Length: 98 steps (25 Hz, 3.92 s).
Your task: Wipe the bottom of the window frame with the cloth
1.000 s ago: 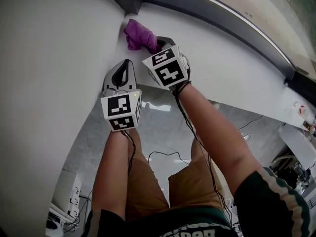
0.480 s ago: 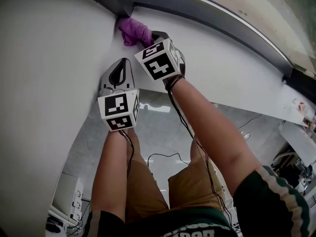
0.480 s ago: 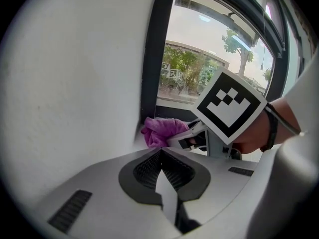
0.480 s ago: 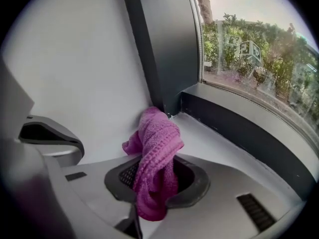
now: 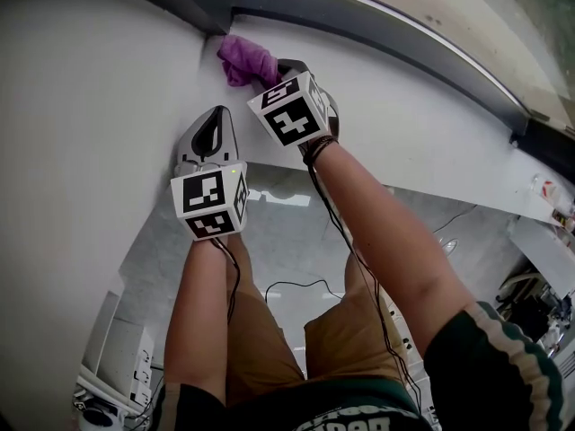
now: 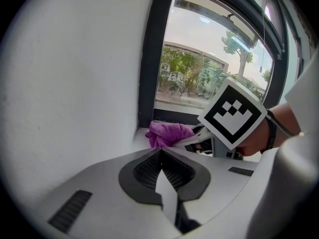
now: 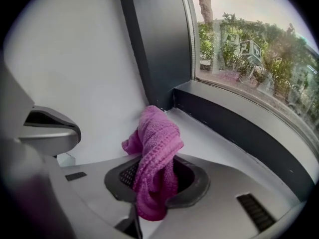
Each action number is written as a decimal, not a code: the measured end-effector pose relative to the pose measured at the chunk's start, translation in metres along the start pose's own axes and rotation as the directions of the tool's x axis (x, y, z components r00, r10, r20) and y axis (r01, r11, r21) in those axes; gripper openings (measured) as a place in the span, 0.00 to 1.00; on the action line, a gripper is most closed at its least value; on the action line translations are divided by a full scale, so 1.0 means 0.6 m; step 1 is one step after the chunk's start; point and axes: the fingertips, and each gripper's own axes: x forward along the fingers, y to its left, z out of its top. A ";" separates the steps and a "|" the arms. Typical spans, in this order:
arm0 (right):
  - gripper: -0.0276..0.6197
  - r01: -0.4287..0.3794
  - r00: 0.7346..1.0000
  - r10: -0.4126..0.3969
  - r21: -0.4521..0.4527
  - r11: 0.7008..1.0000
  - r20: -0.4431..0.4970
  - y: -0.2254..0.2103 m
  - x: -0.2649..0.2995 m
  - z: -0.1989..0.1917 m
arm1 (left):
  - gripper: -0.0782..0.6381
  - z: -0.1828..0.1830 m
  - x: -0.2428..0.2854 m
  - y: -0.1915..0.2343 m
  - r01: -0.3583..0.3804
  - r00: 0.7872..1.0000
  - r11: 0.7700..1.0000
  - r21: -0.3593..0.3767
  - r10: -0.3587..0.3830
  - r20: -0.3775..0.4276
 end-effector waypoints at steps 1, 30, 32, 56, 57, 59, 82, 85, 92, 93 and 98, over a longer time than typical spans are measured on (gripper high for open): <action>0.20 0.002 1.000 -0.002 0.004 1.000 -0.002 -0.005 -0.004 -0.004 | 0.12 0.003 0.001 -0.003 0.002 1.000 1.000 0.003 -0.002 0.002; 0.20 0.072 0.997 -0.069 0.095 0.993 -0.026 -0.150 -0.115 -0.142 | 0.12 0.022 0.051 -0.198 0.128 0.992 0.981 0.144 -0.124 -0.038; 0.20 0.077 0.997 -0.074 0.102 0.992 -0.030 -0.159 -0.124 -0.152 | 0.12 0.022 0.052 -0.210 0.133 0.991 0.980 0.150 -0.128 -0.041; 0.20 0.157 0.987 -0.150 0.191 0.969 -0.052 -0.261 -0.220 -0.277 | 0.12 0.013 0.077 -0.362 0.229 0.973 0.951 0.207 -0.220 -0.067; 0.20 0.161 0.987 -0.154 0.198 0.967 -0.052 -0.266 -0.224 -0.283 | 0.12 0.012 0.077 -0.369 0.233 0.972 0.950 0.209 -0.224 -0.068; 0.20 0.168 0.986 -0.161 0.211 0.963 -0.052 -0.274 -0.233 -0.294 | 0.12 0.011 0.079 -0.384 0.240 0.971 0.947 0.216 -0.229 -0.073; 0.20 0.212 0.977 -0.205 0.301 0.930 -0.055 -0.361 -0.319 -0.401 | 0.12 -0.002 0.110 -0.562 0.340 0.941 0.889 0.306 -0.322 -0.107; 0.20 0.221 0.975 -0.215 0.314 0.923 -0.055 -0.374 -0.330 -0.414 | 0.12 -0.002 0.114 -0.584 0.351 0.936 0.882 0.315 -0.333 -0.112; 0.20 0.241 0.970 -0.237 0.339 0.910 -0.054 -0.400 -0.358 -0.450 | 0.12 -0.012 0.121 -0.639 0.383 0.924 0.851 0.359 -0.361 -0.130; 0.20 0.243 0.969 -0.240 0.339 0.909 -0.053 -0.404 -0.362 -0.455 | 0.12 -0.013 0.125 -0.646 0.385 0.923 0.850 0.359 -0.363 -0.130; 0.20 0.248 0.968 -0.245 0.357 0.901 -0.054 -0.421 -0.384 -0.485 | 0.12 -0.017 0.134 -0.685 0.394 0.919 0.841 0.369 -0.372 -0.133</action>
